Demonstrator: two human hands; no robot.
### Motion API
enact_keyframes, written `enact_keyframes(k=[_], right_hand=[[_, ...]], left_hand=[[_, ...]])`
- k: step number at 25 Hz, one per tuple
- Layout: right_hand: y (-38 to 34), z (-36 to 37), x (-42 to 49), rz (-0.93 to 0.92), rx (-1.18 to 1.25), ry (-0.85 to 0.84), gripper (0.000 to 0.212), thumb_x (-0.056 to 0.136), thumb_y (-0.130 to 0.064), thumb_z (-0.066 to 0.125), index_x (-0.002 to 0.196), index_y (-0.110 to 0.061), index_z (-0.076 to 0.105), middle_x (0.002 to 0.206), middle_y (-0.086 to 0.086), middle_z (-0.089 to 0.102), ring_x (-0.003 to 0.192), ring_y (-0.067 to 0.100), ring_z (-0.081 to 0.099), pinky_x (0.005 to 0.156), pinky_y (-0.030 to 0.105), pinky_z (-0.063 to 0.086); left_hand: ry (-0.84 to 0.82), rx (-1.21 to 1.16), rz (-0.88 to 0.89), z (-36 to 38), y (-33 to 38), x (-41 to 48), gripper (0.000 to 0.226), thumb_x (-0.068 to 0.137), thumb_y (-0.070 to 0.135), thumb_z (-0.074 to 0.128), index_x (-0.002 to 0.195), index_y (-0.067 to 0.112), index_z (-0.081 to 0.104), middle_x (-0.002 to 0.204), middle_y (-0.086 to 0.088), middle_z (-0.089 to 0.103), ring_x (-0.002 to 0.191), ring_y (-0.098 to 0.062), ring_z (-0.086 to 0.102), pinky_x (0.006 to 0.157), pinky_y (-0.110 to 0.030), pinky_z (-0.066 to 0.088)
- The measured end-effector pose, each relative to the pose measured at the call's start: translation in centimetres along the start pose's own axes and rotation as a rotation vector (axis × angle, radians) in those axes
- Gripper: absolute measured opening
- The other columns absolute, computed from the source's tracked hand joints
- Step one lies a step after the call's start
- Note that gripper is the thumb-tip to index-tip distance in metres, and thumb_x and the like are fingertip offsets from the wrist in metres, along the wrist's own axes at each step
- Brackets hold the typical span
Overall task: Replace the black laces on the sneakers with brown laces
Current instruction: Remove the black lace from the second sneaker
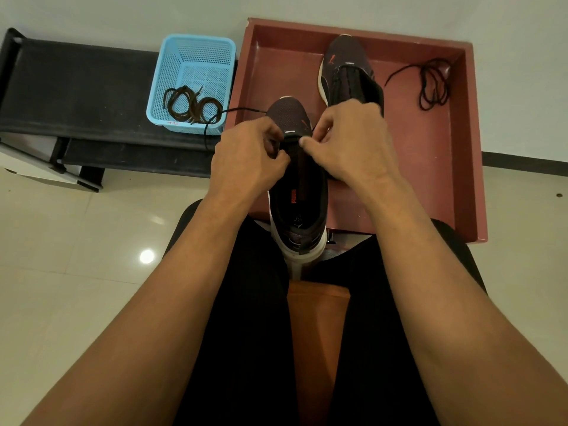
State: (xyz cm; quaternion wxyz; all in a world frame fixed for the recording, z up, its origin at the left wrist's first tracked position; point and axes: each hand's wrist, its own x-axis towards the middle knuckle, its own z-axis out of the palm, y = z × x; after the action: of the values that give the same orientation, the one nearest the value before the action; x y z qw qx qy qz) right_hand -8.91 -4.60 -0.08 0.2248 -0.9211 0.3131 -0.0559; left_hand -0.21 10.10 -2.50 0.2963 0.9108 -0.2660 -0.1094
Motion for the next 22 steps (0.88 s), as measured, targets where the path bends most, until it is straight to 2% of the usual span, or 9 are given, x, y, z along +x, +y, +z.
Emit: enact_keyframes(k=[2, 4, 9, 14, 17, 22], right_hand=[[-0.3, 0.7, -0.3, 0.0, -0.081, -0.057, 0.037, 0.082, -0.054, 0.081, 0.101, -0.023, 0.075, 0.1, 0.003, 0.07, 0.091, 0.025, 0.071, 0.081, 0.042, 0.062], [-0.4, 1.2, -0.4, 0.008, -0.132, -0.064, 0.04, 0.084, -0.048, 0.082, 0.108, -0.018, 0.073, 0.102, 0.007, 0.069, 0.093, 0.03, 0.071, 0.081, 0.044, 0.062], [-0.1, 1.5, -0.2, 0.01, -0.14, -0.029, 0.022, 0.09, -0.032, 0.075, 0.107, -0.018, 0.075, 0.093, 0.004, 0.064, 0.089, 0.031, 0.07, 0.071, 0.038, 0.056], [0.2, 1.5, 0.0, 0.035, -0.093, -0.025, 0.017, 0.088, -0.027, 0.072, 0.102, -0.018, 0.076, 0.092, 0.006, 0.068, 0.084, 0.03, 0.068, 0.067, 0.034, 0.049], [0.4, 1.6, 0.0, 0.03, -0.088, -0.027, 0.017, 0.088, -0.026, 0.073, 0.102, -0.018, 0.076, 0.092, 0.006, 0.069, 0.085, 0.028, 0.068, 0.068, 0.035, 0.053], [0.6, 1.8, 0.2, 0.016, -0.033, -0.054, 0.013, 0.088, -0.026, 0.073, 0.098, -0.02, 0.078, 0.084, 0.002, 0.071, 0.083, 0.025, 0.072, 0.076, 0.04, 0.063]], left_hand=[[0.0, 0.08, 0.061, 0.4, 0.2, 0.5, 0.029, 0.087, 0.035, 0.075, 0.116, 0.036, 0.075, 0.109, 0.003, 0.07, 0.101, -0.02, 0.068, 0.084, -0.038, 0.057], [0.002, 0.151, 0.083, 0.7, 0.7, 0.8, 0.03, 0.09, 0.035, 0.074, 0.12, 0.038, 0.075, 0.12, -0.001, 0.066, 0.109, -0.024, 0.066, 0.083, -0.036, 0.051], [0.069, 0.21, 0.071, 1.3, 1.9, 1.2, 0.02, 0.092, 0.039, 0.076, 0.112, 0.036, 0.079, 0.117, 0.0, 0.067, 0.106, -0.025, 0.067, 0.074, -0.033, 0.045], [0.105, 0.254, 0.107, 1.4, 2.3, 1.5, 0.013, 0.091, 0.035, 0.077, 0.101, 0.027, 0.079, 0.113, 0.001, 0.067, 0.103, -0.025, 0.067, 0.072, -0.033, 0.043], [0.106, 0.227, 0.119, 1.4, 2.0, 1.6, 0.012, 0.094, 0.032, 0.074, 0.102, 0.024, 0.077, 0.113, 0.001, 0.065, 0.105, -0.022, 0.066, 0.073, -0.033, 0.041], [0.088, 0.231, 0.112, 1.5, 2.3, 1.4, 0.015, 0.09, 0.036, 0.078, 0.105, 0.032, 0.079, 0.117, 0.003, 0.069, 0.106, -0.023, 0.067, 0.074, -0.033, 0.043]])
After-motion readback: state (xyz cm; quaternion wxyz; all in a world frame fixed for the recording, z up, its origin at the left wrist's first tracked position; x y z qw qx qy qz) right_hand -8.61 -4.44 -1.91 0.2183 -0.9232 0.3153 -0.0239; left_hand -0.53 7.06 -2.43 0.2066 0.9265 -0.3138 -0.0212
